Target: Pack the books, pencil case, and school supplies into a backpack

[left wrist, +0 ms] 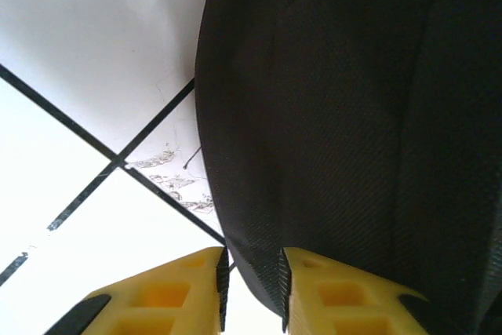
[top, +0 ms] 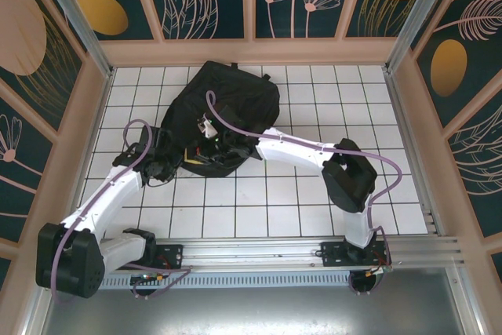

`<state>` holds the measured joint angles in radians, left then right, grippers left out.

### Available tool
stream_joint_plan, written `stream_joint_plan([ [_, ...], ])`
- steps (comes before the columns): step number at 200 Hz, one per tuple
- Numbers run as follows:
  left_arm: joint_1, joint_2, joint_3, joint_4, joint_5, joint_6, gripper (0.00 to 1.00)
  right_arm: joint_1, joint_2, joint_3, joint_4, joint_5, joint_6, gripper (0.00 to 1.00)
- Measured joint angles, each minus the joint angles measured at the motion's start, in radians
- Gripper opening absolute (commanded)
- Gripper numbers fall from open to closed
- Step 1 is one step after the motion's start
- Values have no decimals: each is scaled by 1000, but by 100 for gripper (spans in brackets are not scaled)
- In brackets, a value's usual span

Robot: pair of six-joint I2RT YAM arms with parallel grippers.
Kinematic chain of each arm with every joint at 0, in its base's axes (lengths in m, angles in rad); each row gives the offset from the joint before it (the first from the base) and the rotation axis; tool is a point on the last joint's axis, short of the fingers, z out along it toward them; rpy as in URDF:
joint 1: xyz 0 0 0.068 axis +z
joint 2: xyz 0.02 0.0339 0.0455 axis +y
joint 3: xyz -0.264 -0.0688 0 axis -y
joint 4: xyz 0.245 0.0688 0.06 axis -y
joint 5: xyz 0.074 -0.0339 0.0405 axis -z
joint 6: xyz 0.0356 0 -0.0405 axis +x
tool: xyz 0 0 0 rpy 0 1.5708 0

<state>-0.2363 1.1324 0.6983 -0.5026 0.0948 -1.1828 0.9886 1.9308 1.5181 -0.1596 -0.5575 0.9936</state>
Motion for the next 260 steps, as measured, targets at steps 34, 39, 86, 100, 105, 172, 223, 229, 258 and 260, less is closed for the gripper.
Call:
stream_joint_plan([
  [34, 0, -4, 4, 10, 1, 13, 29, 7, 0, -23, 6, -5, -12, 0],
  [39, 0, -6, 10, 4, -2, 17, 31, 8, 0, -26, 7, -5, -16, 0],
  [86, 0, -86, 91, 8, -25, 50, 42, 8, 0, -57, 10, -8, -18, 0],
  [100, 0, -82, 89, 31, -16, 51, 41, 8, 0, -58, 15, -10, -18, 0],
  [105, 0, -74, 85, 42, -8, 50, 41, 8, 0, -58, 18, -10, -18, 0],
  [172, 0, -5, -24, 145, 89, 14, 36, 8, 0, -59, 21, -3, -19, 0],
  [223, 0, -23, -27, 146, 88, 11, 42, 7, 0, -59, 20, 6, -27, 0],
  [229, 0, -27, -27, 143, 88, 12, 43, 7, 0, -59, 18, 8, -34, 0],
  [258, 0, -50, -13, 107, 79, 17, 51, 0, 0, -59, 5, 11, -53, 0],
  [260, 0, -52, -13, 105, 79, 17, 52, 0, 0, -59, 5, 11, -54, 0],
])
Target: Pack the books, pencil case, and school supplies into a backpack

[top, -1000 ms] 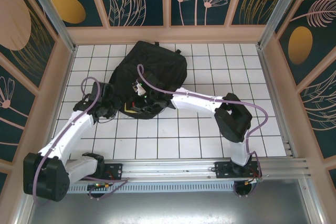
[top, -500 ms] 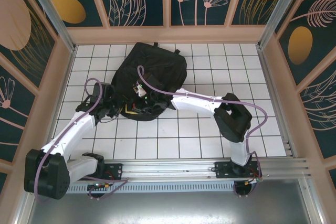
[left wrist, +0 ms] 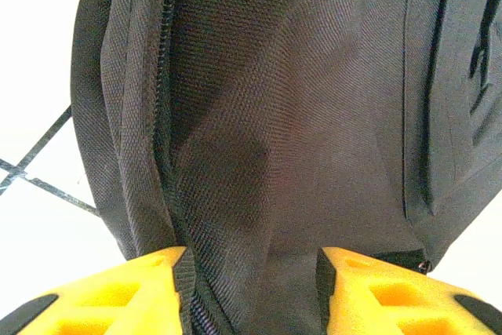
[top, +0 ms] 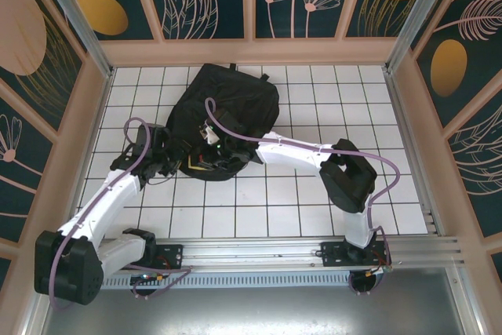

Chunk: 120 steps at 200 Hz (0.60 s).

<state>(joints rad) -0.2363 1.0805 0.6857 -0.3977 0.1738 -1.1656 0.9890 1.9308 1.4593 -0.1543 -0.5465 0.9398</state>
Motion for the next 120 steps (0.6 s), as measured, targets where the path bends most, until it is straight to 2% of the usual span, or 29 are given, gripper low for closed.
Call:
stream_joint_plan([
  [50, 0, -14, 1, -44, 3, 0, 52, -6, 0, 0, 0, 0, -6, 0],
  [120, 0, 0, -27, -47, 10, -25, 35, -8, 0, 0, 1, -4, -17, 0],
])
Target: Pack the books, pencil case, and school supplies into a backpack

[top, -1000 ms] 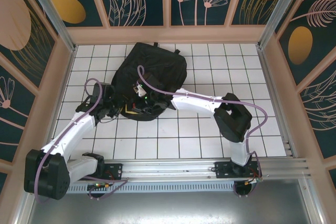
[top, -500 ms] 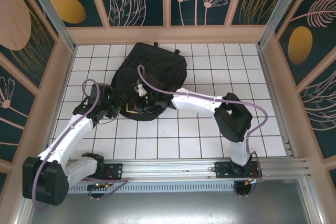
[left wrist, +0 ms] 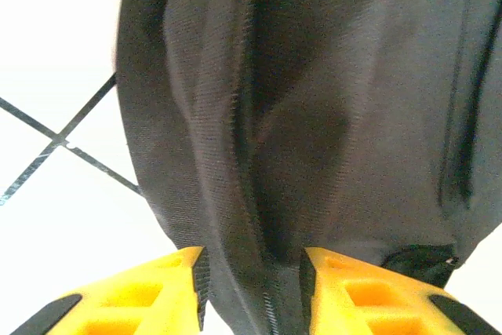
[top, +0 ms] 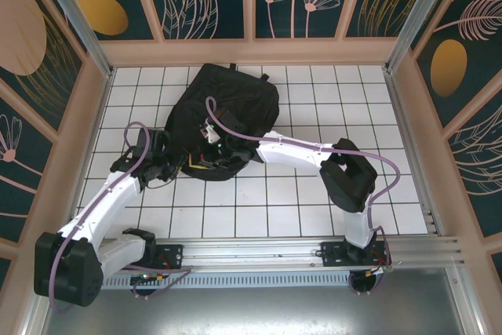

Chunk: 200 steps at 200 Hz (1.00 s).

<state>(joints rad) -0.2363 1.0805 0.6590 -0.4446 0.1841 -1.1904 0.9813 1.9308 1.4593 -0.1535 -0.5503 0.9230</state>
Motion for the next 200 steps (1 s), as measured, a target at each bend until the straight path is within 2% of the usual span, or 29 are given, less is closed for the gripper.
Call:
stream_joint_plan([
  [18, 0, 20, -8, 9, 0, -1, 33, 0, 0, 0, 0, 0, 0, 0],
  [29, 0, 27, -12, 22, 1, -1, 28, 0, 0, 0, 0, 0, 0, 0],
  [59, 0, 42, -12, 47, 3, -3, 0, 0, 0, 0, -5, 1, -2, 0],
  [122, -2, 39, -12, 40, -43, 23, 0, -8, -39, -51, -93, 24, -82, 0],
  [200, -6, 39, -11, 39, -70, 61, 0, -107, -166, -206, -153, 49, -164, 0],
])
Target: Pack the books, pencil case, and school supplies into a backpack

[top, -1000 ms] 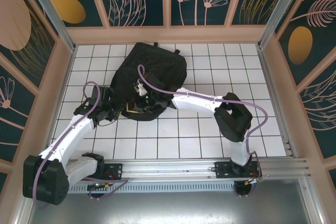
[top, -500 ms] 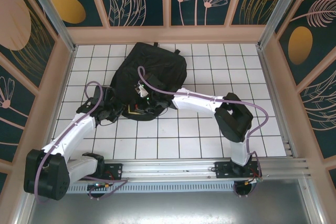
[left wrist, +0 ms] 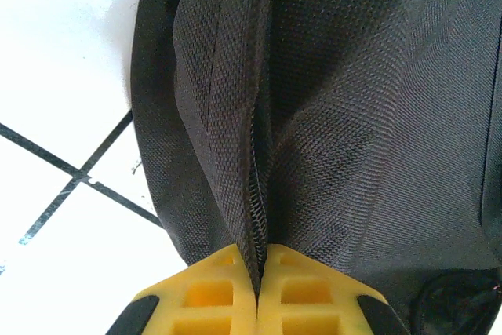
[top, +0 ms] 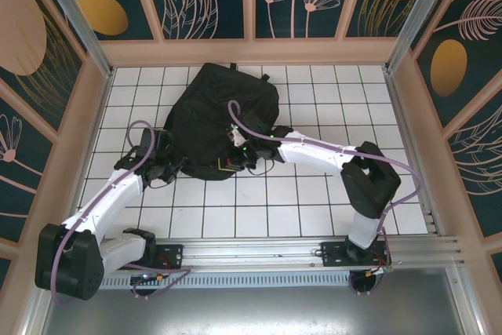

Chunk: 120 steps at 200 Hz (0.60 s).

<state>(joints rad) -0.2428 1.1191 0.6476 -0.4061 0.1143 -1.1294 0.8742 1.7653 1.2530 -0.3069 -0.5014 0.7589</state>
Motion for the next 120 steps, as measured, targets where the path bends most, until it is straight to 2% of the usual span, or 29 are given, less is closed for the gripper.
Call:
stream_joint_plan([
  [120, 0, 11, 36, -42, -48, 54, 0, -136, -109, -101, -68, -26, -148, 0],
])
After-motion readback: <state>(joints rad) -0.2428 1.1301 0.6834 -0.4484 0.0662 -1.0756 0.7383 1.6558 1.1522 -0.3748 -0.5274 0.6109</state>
